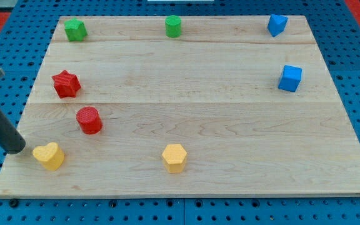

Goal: Move the yellow heart vertically below the red circle

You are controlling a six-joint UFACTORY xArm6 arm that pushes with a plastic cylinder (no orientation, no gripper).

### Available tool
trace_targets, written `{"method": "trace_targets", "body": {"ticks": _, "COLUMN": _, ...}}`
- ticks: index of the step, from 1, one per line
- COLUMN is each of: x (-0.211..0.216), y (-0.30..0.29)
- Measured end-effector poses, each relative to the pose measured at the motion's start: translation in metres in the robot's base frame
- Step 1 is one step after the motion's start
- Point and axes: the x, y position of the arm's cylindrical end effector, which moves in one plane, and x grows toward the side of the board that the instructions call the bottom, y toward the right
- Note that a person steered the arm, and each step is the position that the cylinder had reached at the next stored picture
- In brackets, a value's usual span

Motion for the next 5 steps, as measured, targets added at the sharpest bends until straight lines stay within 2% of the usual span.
{"method": "trace_targets", "body": {"ticks": 2, "x": 0.046, "y": 0.023}}
{"method": "trace_targets", "body": {"ticks": 4, "x": 0.043, "y": 0.023}}
{"method": "trace_targets", "body": {"ticks": 5, "x": 0.026, "y": 0.040}}
